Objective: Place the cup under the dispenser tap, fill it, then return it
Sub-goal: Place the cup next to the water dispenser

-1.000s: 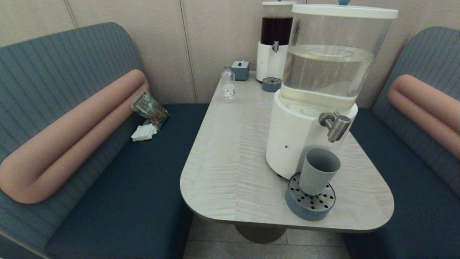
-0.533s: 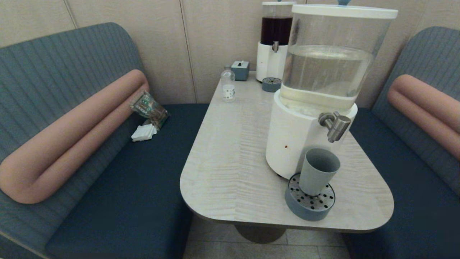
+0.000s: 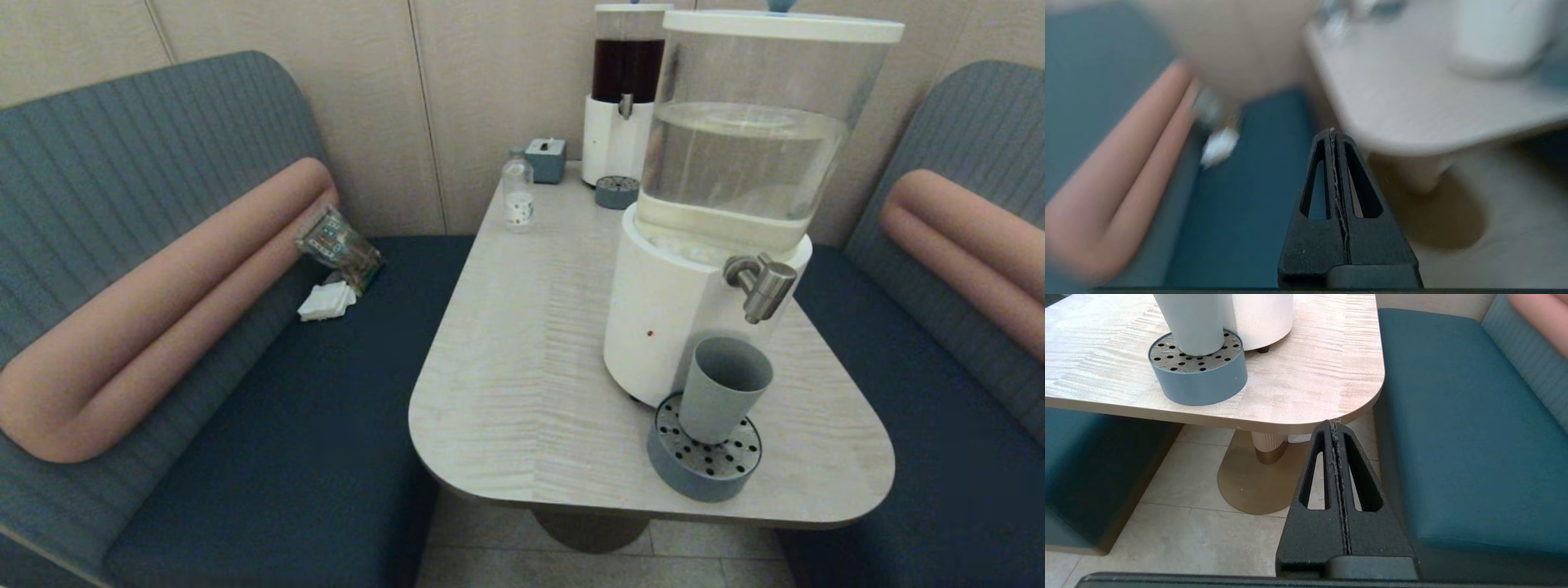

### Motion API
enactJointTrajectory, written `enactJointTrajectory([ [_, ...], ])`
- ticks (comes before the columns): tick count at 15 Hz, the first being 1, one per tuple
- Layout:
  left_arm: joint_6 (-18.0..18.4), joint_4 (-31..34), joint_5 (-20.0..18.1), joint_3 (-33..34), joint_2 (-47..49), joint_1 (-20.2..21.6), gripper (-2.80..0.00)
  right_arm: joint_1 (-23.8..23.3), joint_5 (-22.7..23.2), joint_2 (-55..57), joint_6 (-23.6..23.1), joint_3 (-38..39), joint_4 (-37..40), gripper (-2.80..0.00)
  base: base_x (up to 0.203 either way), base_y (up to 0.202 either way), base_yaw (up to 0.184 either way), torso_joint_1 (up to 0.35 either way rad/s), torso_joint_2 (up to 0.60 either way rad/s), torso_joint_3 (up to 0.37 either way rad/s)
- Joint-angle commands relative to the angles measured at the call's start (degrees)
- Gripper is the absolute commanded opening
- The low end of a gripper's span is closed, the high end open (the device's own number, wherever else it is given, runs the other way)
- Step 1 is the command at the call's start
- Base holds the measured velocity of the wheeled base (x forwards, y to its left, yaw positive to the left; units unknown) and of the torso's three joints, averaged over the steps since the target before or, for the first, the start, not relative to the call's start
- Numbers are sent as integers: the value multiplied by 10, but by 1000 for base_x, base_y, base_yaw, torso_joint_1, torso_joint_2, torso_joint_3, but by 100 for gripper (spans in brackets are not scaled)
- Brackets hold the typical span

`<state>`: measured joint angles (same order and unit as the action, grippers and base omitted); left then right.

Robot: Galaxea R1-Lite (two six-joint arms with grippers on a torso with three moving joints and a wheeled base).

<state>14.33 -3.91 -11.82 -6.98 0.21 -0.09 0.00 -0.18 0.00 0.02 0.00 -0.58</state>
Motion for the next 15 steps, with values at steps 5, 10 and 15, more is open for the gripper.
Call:
enactJointTrajectory([
  [5,34,-6,62,65,-2,0,-280,0,0,1,0,0,0,-280,0,0,0,0,0,0],
  [10,-11,24,81,65,-2,0,-280,0,0,1,0,0,0,-280,0,0,0,0,0,0],
  [15,-65,99,85,49,-3,0,-280,0,0,1,1,0,0,-280,0,0,0,0,0,0],
])
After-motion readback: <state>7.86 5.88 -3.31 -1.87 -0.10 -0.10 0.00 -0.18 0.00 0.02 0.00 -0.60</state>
